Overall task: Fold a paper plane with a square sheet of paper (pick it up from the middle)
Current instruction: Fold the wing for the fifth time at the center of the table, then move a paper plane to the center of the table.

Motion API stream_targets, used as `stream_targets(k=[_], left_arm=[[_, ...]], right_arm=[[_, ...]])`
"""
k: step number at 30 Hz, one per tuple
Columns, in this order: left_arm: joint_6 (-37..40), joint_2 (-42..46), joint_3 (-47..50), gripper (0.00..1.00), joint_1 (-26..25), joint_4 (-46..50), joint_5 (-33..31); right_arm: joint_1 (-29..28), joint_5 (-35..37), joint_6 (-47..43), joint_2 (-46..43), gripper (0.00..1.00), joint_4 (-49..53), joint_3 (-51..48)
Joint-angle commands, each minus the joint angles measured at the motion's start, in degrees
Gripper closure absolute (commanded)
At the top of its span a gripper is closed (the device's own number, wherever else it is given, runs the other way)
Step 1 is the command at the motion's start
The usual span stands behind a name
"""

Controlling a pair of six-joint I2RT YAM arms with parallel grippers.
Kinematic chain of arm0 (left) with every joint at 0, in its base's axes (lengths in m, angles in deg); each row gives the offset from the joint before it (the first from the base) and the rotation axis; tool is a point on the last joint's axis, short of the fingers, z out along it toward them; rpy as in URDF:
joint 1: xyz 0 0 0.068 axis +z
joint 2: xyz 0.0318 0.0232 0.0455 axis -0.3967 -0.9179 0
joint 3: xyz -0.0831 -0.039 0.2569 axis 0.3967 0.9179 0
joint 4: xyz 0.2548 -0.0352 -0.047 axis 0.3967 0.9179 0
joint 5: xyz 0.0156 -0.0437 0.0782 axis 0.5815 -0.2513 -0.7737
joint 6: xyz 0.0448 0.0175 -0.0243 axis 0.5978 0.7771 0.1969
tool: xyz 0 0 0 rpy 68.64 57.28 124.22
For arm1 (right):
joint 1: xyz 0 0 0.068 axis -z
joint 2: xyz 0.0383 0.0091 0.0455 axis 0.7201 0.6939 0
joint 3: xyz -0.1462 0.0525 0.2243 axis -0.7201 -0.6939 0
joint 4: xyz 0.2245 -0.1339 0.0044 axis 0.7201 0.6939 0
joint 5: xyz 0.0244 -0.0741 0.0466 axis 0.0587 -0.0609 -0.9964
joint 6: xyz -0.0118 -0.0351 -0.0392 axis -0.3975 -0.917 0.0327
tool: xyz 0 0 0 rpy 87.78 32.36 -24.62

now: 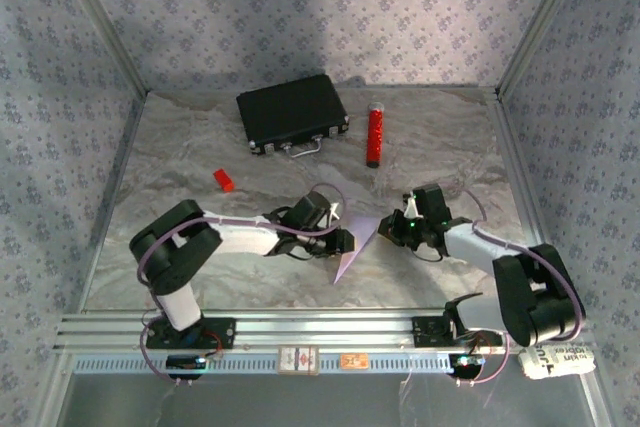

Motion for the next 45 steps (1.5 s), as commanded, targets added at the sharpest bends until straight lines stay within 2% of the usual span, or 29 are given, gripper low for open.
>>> stream_targets(k=[1, 10, 15, 22, 34, 40, 45], left_arm=[[1.7, 2.7, 1.5, 0.71, 2.5, 3.4, -2.0], [4.0, -0.5, 0.8, 0.71, 4.6, 6.5, 1.5], [4.9, -3.2, -0.9, 0.7, 4.3, 6.1, 5.7], [6.5, -4.8, -2.7, 0.7, 3.6, 8.4, 8.2], [10.8, -8.9, -9.2, 0.69, 0.1, 20.4, 7.1], [9.5, -8.7, -9.3, 0.71, -0.3, 18.1, 7.9], [6.6, -8.8, -8.2, 0.75, -0.3, 12.1, 10.7]], right_arm=[[-0.8, 0.5, -2.1, -1.7, 0.88, 5.9, 0.8], [-6.1, 2.3, 1.2, -1.1, 0.85, 3.7, -0.3], [-7.1, 2.8, 2.1, -1.1, 0.85, 3.3, -1.0], [-7.7, 1.4, 3.0, -0.6, 0.85, 0.7, -2.9], [-10.1, -1.1, 4.1, 0.9, 0.86, -2.7, -4.9], [-10.3, -1.5, 4.8, 1.5, 0.87, -4.8, -6.2], [-10.3, -1.6, 4.8, 1.7, 0.87, -5.6, -6.9]])
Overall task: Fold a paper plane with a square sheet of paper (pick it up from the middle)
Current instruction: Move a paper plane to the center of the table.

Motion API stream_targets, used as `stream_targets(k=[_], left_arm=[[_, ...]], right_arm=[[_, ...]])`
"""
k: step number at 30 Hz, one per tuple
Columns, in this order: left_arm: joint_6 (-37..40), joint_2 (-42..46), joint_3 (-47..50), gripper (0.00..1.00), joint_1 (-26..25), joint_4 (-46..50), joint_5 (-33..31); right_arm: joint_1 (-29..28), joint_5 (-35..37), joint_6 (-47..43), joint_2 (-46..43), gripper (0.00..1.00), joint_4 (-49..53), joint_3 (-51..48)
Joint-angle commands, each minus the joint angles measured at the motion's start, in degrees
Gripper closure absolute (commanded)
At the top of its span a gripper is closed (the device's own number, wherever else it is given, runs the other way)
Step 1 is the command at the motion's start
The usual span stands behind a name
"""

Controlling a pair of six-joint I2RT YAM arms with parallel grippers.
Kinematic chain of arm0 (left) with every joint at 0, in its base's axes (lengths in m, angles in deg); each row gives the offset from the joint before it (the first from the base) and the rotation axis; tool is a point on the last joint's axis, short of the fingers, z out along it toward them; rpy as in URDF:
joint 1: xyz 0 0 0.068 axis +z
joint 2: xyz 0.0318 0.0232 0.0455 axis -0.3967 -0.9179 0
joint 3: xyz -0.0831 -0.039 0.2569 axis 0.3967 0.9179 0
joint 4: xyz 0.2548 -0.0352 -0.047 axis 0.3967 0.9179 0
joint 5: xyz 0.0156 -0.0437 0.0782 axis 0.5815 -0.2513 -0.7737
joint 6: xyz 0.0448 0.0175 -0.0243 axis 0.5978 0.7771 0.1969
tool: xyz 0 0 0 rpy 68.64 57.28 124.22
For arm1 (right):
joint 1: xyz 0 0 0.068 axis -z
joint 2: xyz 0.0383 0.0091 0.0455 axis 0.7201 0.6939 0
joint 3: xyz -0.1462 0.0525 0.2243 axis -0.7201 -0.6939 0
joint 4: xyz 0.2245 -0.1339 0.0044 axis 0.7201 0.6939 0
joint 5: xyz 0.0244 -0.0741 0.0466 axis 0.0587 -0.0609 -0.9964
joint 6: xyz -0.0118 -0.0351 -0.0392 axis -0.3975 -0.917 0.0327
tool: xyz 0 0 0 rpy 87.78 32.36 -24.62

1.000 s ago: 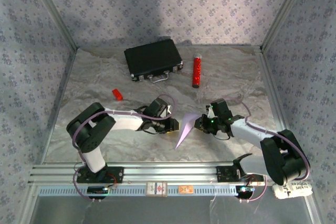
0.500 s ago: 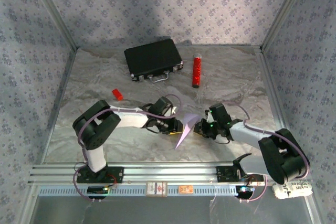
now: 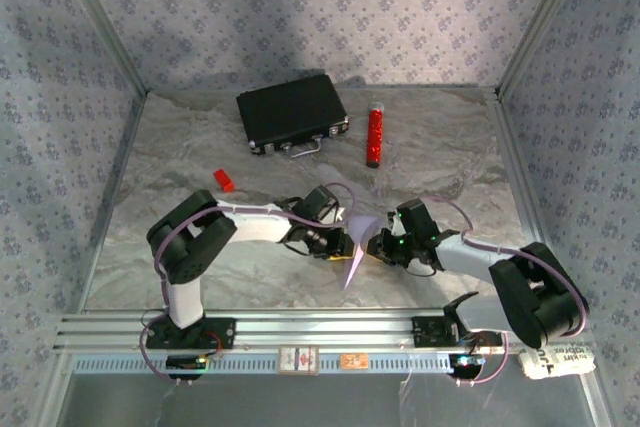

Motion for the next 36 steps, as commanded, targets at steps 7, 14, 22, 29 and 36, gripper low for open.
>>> stream_targets(k=[7, 14, 22, 29, 36], left_arm=[[-4.2, -1.0, 2.4, 0.79, -0.8, -7.8, 4.4], [-7.3, 0.9, 4.7, 0.88, 0.0, -13.2, 4.4], [-3.2, 11.1, 5.6, 0.9, 0.7, 1.8, -8.2], [4.0, 17.0, 1.5, 0.9, 2.1, 23.9, -19.0], [8.5, 16.3, -2.7, 0.9, 2.2, 36.2, -24.5]], right_arm=[[-0.5, -1.1, 0.9, 1.3, 0.87, -1.5, -1.9], [0.2, -1.1, 1.2, 0.6, 0.87, -1.6, -2.0], [2.2, -0.2, -0.2, -4.7, 0.84, 3.3, -0.1], [1.7, -0.4, -0.3, -5.5, 0.84, 4.9, 1.9], [0.2, 0.2, -0.4, -5.0, 0.84, 5.2, 3.6]])
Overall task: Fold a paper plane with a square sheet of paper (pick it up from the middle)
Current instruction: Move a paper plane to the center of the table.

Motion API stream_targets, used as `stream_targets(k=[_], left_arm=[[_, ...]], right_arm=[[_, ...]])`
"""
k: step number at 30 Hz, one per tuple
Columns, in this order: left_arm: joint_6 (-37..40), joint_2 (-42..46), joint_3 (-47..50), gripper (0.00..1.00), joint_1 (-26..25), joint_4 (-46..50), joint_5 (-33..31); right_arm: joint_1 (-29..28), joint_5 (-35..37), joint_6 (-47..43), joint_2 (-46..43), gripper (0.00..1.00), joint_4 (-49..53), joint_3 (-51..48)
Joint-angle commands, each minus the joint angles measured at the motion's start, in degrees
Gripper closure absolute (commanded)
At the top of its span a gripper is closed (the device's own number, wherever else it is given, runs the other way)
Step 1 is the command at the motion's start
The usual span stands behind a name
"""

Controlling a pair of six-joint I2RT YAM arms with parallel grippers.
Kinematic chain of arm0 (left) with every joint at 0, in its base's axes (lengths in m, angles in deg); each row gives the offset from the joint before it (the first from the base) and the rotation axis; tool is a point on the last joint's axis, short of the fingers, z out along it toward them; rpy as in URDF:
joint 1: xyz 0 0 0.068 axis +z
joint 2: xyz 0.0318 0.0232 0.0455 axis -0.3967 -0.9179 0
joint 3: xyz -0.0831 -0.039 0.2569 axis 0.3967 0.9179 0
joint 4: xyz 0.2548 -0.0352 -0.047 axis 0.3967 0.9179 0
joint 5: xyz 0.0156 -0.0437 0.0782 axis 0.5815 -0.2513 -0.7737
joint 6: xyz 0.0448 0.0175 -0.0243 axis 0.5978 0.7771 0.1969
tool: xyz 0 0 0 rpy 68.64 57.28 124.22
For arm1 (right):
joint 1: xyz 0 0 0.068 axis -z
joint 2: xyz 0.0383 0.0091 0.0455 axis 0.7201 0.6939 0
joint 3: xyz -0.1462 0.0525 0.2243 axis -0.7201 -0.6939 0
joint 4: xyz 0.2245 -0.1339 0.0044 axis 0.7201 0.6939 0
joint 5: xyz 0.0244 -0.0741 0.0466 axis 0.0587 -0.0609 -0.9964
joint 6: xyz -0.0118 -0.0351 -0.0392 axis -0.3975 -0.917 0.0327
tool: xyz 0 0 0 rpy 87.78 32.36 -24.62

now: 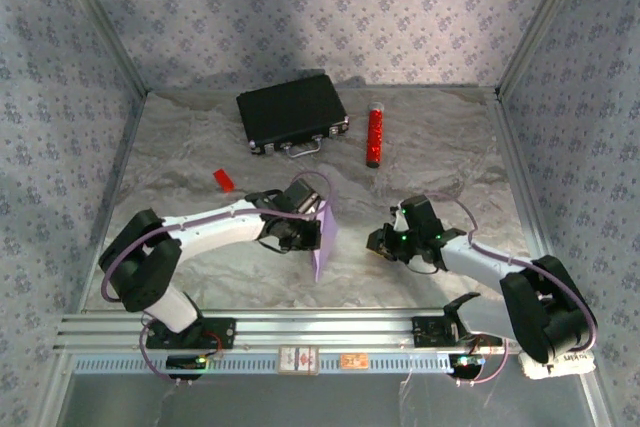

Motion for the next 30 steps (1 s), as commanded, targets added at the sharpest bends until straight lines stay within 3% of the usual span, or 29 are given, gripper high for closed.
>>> stream_targets(k=[1, 11, 20, 24, 30], left_arm=[[3.5, -0.2, -2.5, 0.9, 0.2, 9.8, -4.5], [3.7, -4.5, -4.3, 0.87, 0.2, 11.5, -4.1], [3.1, -4.7, -4.3, 0.75, 0.2, 9.3, -2.6], [3.1, -4.7, -4.2, 0.74, 0.2, 8.6, -2.0], [3.2, -4.7, -4.2, 0.81, 0.1, 8.4, -2.6]], right_arm=[[-0.7, 0.8, -0.9, -0.1, 0.84, 1.8, 2.1], [-1.8, 1.2, -1.0, 1.2, 0.84, 1.5, 2.5], [-2.1, 1.1, -1.0, 2.4, 0.83, 0.9, 2.3], [-2.1, 0.8, -1.0, 3.2, 0.83, 0.5, 2.4], [-3.3, -0.4, -0.2, 3.0, 0.82, -2.0, 3.2]])
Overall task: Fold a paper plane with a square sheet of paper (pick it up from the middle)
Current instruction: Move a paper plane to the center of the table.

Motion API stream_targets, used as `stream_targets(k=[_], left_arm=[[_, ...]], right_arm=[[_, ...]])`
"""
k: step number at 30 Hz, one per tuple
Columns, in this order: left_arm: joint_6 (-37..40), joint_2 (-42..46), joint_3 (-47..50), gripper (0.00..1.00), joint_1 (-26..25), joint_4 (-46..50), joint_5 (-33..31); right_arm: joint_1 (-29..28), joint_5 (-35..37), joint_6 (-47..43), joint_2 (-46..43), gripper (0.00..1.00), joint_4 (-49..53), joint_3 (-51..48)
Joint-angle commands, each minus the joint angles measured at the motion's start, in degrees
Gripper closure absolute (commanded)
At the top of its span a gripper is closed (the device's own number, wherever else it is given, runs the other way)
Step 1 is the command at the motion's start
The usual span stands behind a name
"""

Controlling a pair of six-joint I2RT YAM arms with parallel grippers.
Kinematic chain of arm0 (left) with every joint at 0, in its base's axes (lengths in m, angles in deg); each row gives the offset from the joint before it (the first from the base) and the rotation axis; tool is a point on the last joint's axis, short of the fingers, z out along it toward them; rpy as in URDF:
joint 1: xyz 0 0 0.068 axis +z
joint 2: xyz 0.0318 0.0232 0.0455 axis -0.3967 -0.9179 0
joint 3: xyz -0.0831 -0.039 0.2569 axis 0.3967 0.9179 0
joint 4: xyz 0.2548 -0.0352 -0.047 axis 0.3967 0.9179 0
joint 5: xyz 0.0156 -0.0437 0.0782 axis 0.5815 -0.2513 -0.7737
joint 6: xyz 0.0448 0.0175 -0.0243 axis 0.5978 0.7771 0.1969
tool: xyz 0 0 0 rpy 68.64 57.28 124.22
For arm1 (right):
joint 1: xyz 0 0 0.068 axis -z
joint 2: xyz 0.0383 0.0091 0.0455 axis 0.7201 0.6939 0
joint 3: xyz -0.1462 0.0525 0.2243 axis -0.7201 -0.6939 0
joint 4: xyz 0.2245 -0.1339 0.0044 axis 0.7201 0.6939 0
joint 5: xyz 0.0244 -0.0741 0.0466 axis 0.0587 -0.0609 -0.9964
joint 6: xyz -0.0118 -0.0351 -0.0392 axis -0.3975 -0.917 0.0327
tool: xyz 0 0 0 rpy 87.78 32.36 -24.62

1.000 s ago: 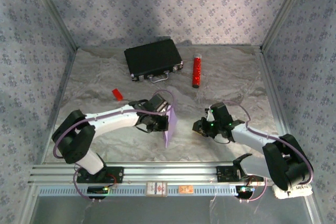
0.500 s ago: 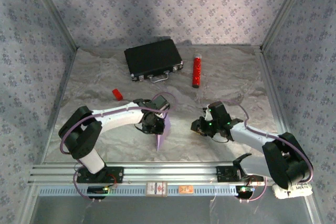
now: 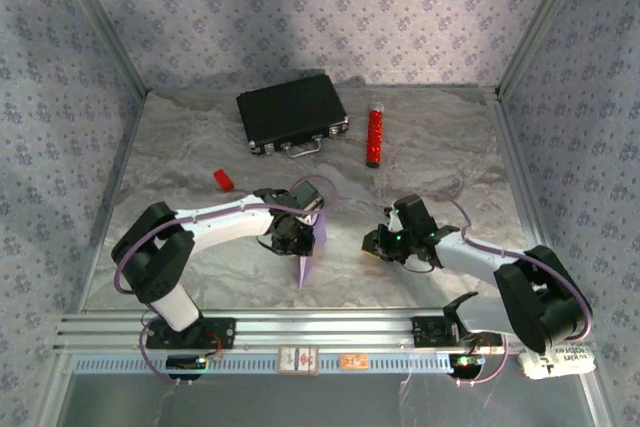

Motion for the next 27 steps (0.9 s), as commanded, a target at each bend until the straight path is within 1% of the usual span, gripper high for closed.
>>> stream_targets(k=[1, 4, 7, 9, 11, 13, 17, 20, 23, 24, 27], left_arm=[[0.2, -0.4, -1.4, 0.83, 0.0, 0.0, -0.1], [0.1, -0.4, -1.4, 0.85, -0.1, -0.2, -0.5], [0.0, -0.7, -1.7, 0.86, -0.3, -0.2, -0.6], [-0.1, -1.0, -1.7, 0.86, -0.5, -0.4, -0.5], [-0.3, -1.2, -1.6, 0.87, -0.7, -0.6, -0.4], [-0.4, -1.2, -1.6, 0.87, -0.8, -0.7, -0.3], [-0.4, -1.2, -1.5, 0.87, -1.0, -1.0, -0.3], [-0.6, -0.9, -1.5, 0.87, -1.1, -1.1, -0.2], [-0.7, -0.4, -1.4, 0.86, -1.1, -1.4, -0.2], [-0.8, 0.1, -1.3, 0.85, -1.1, -1.7, -0.3], [-1.2, 2.2, -1.0, 0.78, -1.1, -2.4, -1.0]], right_arm=[[-1.2, -0.6, 0.0, -0.4, 0.81, -1.9, 2.1], [-3.8, -0.7, 1.8, 0.0, 0.75, -4.8, 3.0], [-7.2, 0.6, 3.3, 2.1, 0.66, -6.6, 5.0], [-9.0, 2.4, 4.4, 4.1, 0.57, -7.9, 6.1], [-10.1, 2.8, 5.5, 6.7, 0.55, -10.3, 7.1], [-11.3, 2.4, 5.9, 9.9, 0.54, -11.6, 8.6], [-13.2, 3.1, 6.9, 15.4, 0.6, -13.5, 11.4], [-13.6, 2.5, 7.9, 18.5, 0.64, -16.9, 11.9], [-13.8, 2.2, 7.8, 20.3, 0.76, -17.3, 12.8], [-13.7, 2.3, 7.8, 20.7, 0.81, -17.1, 13.0], [-13.8, 2.6, 8.2, 21.3, 0.88, -17.7, 12.4]])
